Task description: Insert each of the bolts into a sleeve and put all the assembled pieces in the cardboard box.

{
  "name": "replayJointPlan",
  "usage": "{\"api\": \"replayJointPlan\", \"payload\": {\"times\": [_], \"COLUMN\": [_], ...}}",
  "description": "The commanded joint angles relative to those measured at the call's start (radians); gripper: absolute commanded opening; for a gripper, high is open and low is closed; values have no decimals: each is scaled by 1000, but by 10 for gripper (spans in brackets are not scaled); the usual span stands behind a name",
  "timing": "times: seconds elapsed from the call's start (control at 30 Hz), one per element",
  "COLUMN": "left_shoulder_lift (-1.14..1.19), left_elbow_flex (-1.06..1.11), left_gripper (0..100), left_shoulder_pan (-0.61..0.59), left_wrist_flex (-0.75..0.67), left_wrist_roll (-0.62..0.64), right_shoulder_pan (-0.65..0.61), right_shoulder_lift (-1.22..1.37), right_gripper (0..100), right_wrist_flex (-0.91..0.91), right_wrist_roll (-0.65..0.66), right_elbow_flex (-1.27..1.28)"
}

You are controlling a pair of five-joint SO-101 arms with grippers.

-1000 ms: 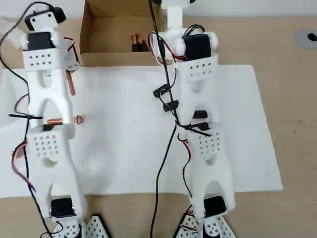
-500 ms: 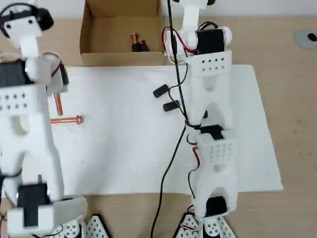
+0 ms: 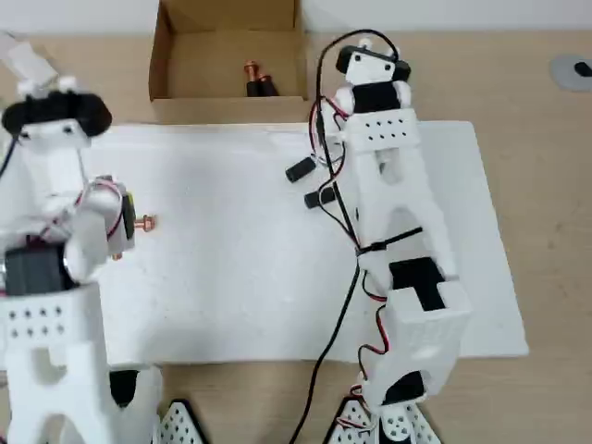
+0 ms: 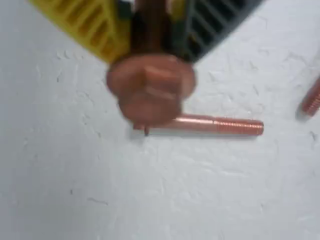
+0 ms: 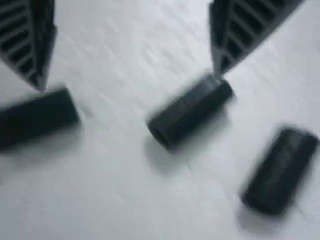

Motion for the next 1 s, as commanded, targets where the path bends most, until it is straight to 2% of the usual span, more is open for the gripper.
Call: {"api": "replayJointPlan", "payload": {"times": [0.0, 0.3, 0.5, 0.73, 0.97], "left_shoulder_lift": [-102, -137, -137, -137, -137], "left_elbow_flex": [72, 218, 244, 244, 245], "left_gripper": [7, 7, 7, 7, 8], "left_shoulder_pan": [15, 15, 17, 18, 18], "left_wrist_flex": [-64, -161, -209, -207, -203], "left_wrist_roll": [-5, -5, -5, -3, -3], "right_shoulder_pan": [13, 16, 10, -1, -125], "right_shoulder_lift": [39, 257, 306, 305, 302], "right_gripper": [253, 253, 253, 253, 253], "right_wrist_flex": [-112, -258, -298, -261, -120], "right_wrist_roll": [-37, -117, -149, -180, -186], "right_elbow_flex": [12, 10, 10, 15, -51]}}
